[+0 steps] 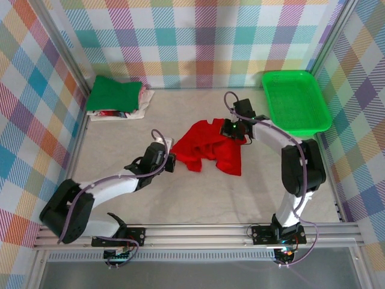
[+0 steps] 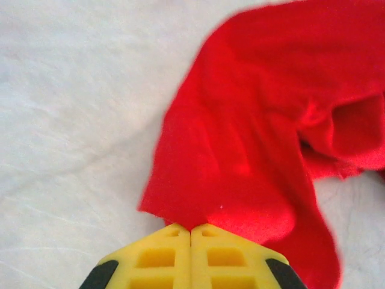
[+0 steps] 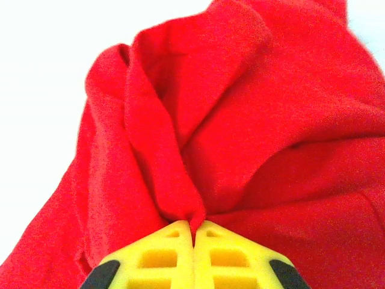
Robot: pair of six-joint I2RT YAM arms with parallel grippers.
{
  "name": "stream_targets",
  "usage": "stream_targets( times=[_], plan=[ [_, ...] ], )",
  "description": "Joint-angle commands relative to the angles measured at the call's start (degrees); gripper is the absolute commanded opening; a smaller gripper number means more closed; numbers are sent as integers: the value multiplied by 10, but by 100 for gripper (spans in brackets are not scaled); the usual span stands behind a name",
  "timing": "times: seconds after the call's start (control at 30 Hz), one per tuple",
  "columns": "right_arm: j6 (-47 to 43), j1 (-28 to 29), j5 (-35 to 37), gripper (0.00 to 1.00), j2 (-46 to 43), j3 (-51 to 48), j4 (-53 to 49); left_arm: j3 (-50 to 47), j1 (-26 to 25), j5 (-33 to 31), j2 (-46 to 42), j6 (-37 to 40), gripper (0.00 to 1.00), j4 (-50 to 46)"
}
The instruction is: Fold and stack the t-shirts
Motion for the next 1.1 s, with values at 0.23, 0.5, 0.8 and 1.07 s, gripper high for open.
stream_targets(
  times=[0.23, 0.5, 0.8, 1.07],
  plan=[
    [-3, 0, -43, 26, 0, 29, -27, 2, 32, -62, -68, 40, 0, -64],
    [7, 0, -60, 43, 54, 28, -14, -16, 42, -61, -76, 25, 0, -53],
    [-8, -2, 32, 58, 31, 7, -44, -23, 57, -63, -79, 20, 0, -47],
    [-11, -5, -24, 38, 51, 9, -42, -29, 66, -59, -73, 9, 0, -37]
  ],
)
